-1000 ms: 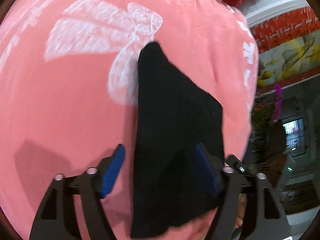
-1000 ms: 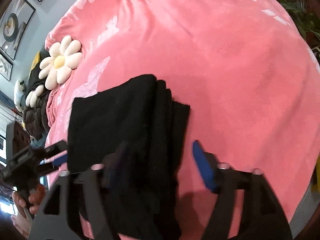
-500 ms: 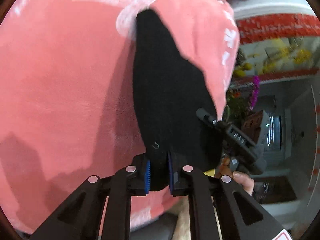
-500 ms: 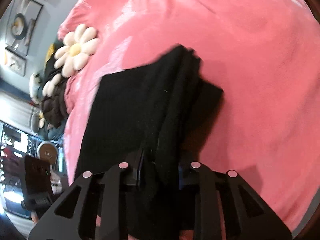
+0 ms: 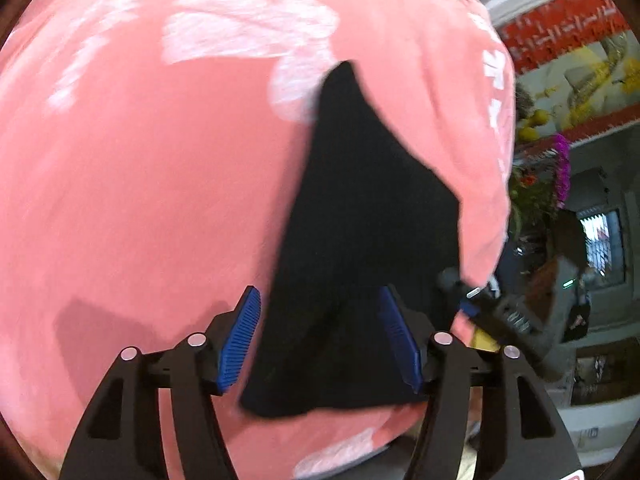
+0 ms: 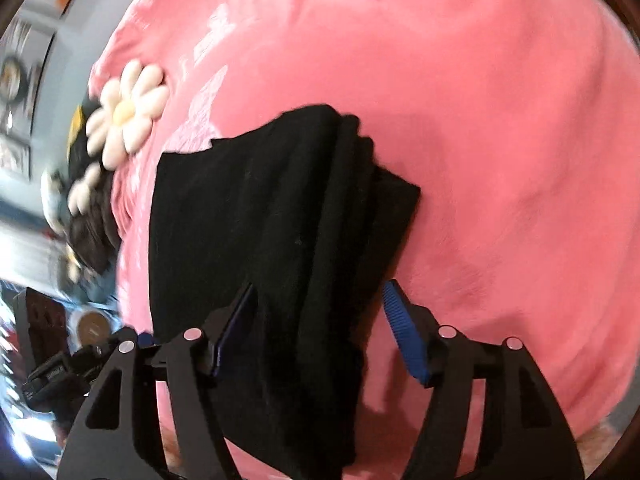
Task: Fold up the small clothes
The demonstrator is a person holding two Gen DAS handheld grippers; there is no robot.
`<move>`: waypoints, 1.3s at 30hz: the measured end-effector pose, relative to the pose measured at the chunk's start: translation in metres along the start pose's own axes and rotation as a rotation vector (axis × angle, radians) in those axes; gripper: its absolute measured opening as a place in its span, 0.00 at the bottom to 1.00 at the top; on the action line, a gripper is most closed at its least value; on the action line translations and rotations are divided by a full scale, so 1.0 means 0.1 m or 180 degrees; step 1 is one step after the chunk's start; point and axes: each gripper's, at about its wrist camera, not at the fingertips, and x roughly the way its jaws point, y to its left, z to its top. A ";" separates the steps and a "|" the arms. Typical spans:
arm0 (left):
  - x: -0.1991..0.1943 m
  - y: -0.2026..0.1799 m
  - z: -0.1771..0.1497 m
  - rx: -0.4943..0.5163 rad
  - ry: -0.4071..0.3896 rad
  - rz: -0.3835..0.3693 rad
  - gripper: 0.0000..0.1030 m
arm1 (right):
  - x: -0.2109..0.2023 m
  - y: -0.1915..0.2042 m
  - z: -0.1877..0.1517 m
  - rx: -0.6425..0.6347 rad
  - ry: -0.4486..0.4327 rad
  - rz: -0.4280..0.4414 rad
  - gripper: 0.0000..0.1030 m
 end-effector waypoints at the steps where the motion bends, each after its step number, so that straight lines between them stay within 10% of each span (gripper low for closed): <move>1: 0.10 -0.05 0.09 0.0043 0.0012 -0.0015 0.71 | 0.03 -0.02 0.02 0.0033 0.0007 0.0035 0.61; 6: 0.52 0.06 0.24 -0.0117 0.0073 -0.0011 0.69 | 0.10 0.05 0.09 -0.0084 -0.0105 0.0092 0.60; 9: 0.45 0.08 0.25 -0.0119 -0.0002 -0.0183 0.34 | 0.14 0.17 0.12 -0.0182 -0.0082 0.0169 0.25; 11: 0.34 0.08 0.21 -0.0146 -0.0012 -0.0253 0.23 | 0.12 0.34 0.12 -0.0299 -0.0111 0.0087 0.22; 39: -1.42 0.72 -0.55 0.0099 -0.0398 0.0583 0.21 | 0.04 2.31 -1.11 -0.1259 -0.0045 0.0081 0.21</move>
